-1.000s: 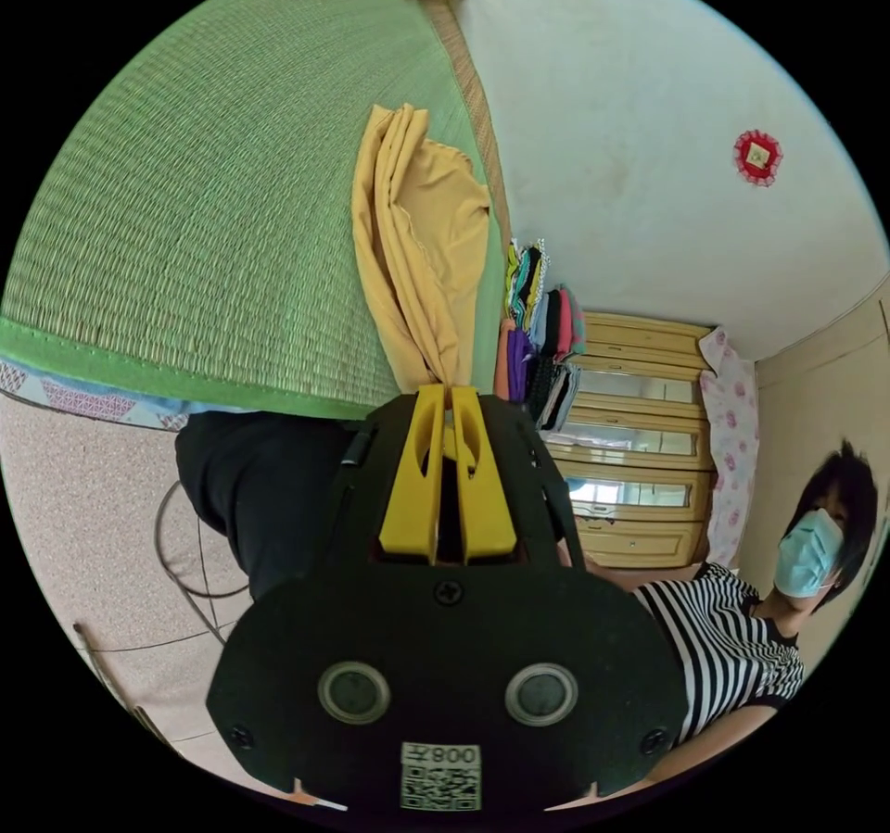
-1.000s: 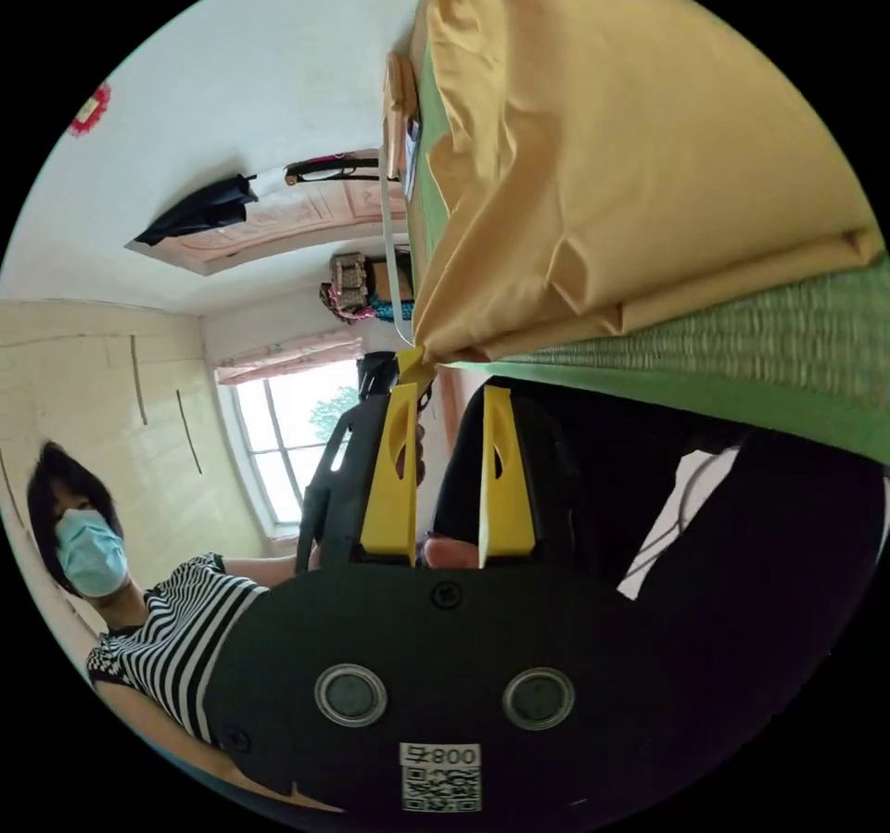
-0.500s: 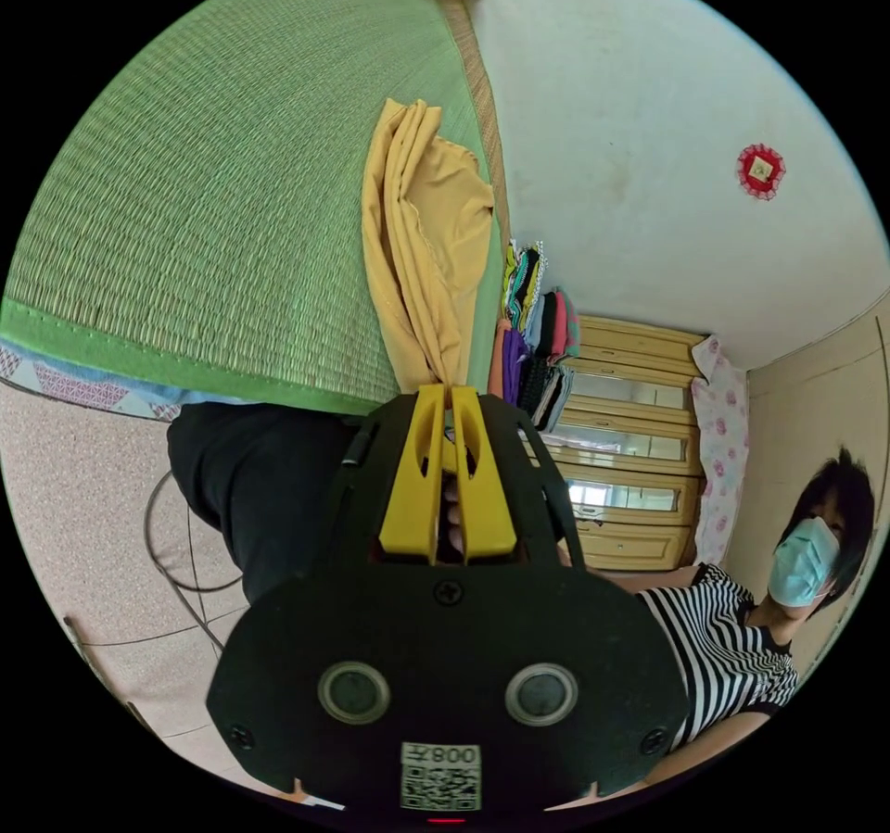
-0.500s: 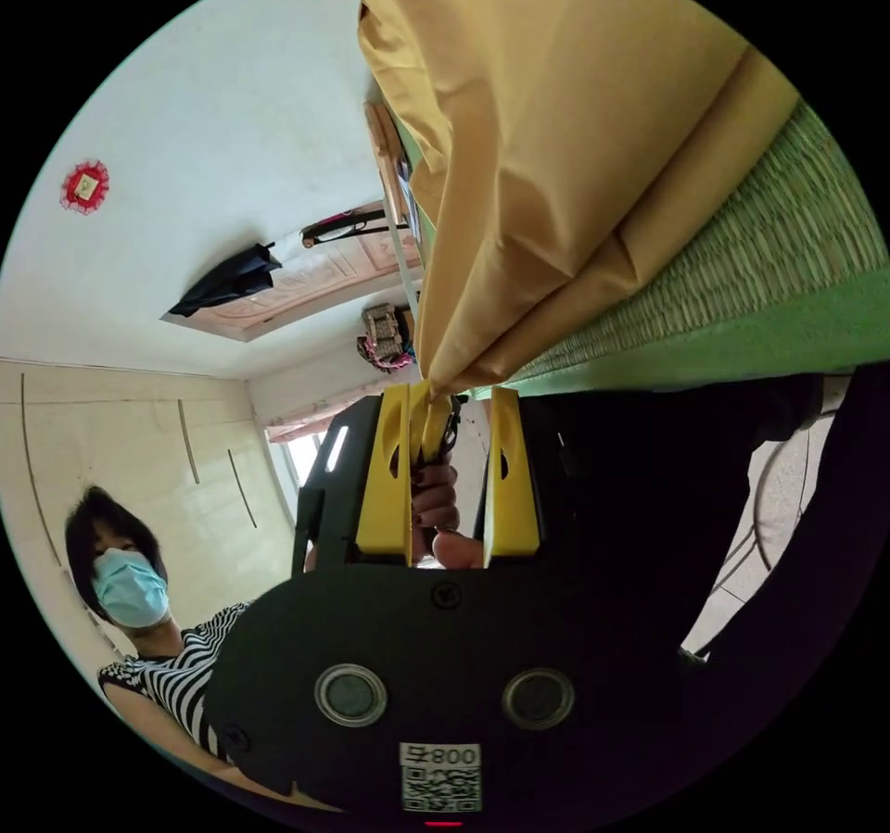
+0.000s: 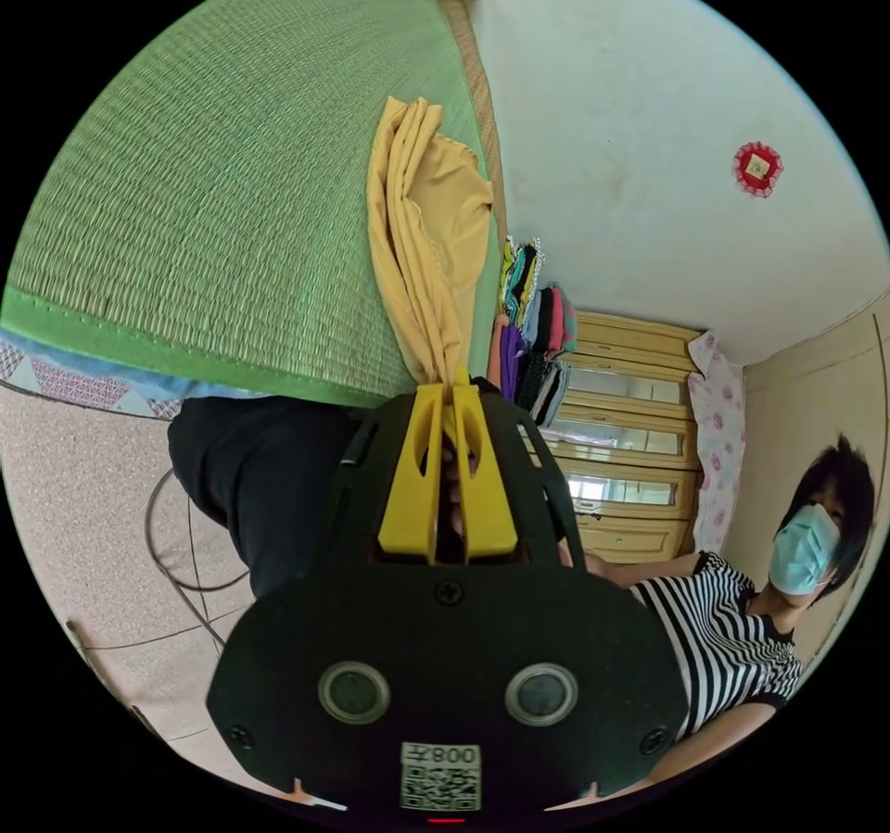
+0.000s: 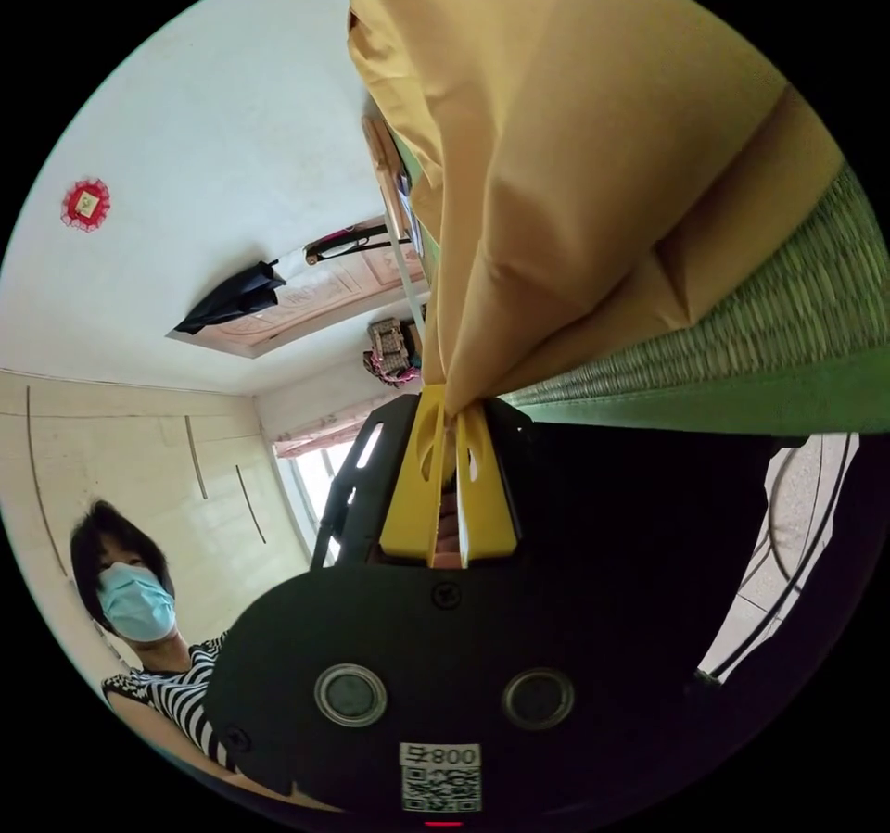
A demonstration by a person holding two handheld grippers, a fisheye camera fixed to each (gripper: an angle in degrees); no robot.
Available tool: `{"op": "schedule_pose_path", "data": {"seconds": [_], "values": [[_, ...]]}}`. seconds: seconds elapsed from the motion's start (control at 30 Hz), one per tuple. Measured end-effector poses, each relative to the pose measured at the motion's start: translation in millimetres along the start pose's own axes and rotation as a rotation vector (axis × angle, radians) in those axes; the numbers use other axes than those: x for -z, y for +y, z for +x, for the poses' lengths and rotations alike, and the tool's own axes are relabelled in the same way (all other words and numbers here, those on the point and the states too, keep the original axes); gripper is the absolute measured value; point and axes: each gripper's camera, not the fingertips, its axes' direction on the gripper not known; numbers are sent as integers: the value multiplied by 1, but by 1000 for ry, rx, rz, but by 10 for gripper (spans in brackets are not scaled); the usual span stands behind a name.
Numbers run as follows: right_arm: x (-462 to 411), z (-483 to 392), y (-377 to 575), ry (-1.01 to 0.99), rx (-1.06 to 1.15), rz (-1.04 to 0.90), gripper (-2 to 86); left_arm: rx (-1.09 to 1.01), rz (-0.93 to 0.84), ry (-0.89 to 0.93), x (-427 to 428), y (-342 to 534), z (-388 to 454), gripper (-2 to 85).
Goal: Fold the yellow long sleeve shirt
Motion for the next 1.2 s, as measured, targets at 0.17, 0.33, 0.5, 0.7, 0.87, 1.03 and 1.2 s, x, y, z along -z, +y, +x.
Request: {"op": "schedule_pose_path", "data": {"seconds": [0.17,0.33,0.5,0.7,0.87,1.03,1.2], "values": [[-1,-4,5,-3,17,-13,6,-21,26,16,15,6,5,34],[10,-19,14,-23,58,-36,4,-7,83,49,27,4,10,73],[25,-33,19,-38,93,-33,4,24,99,72,24,-8,16,112],[32,-41,22,-59,113,-58,3,82,154,101,23,-21,25,141],[40,-37,25,-71,112,-65,2,98,177,103,21,-28,44,157],[44,-28,26,-79,109,-73,2,119,179,115,13,-30,62,158],[51,-15,30,-77,98,-86,3,101,137,58,1,-33,92,150]]}}
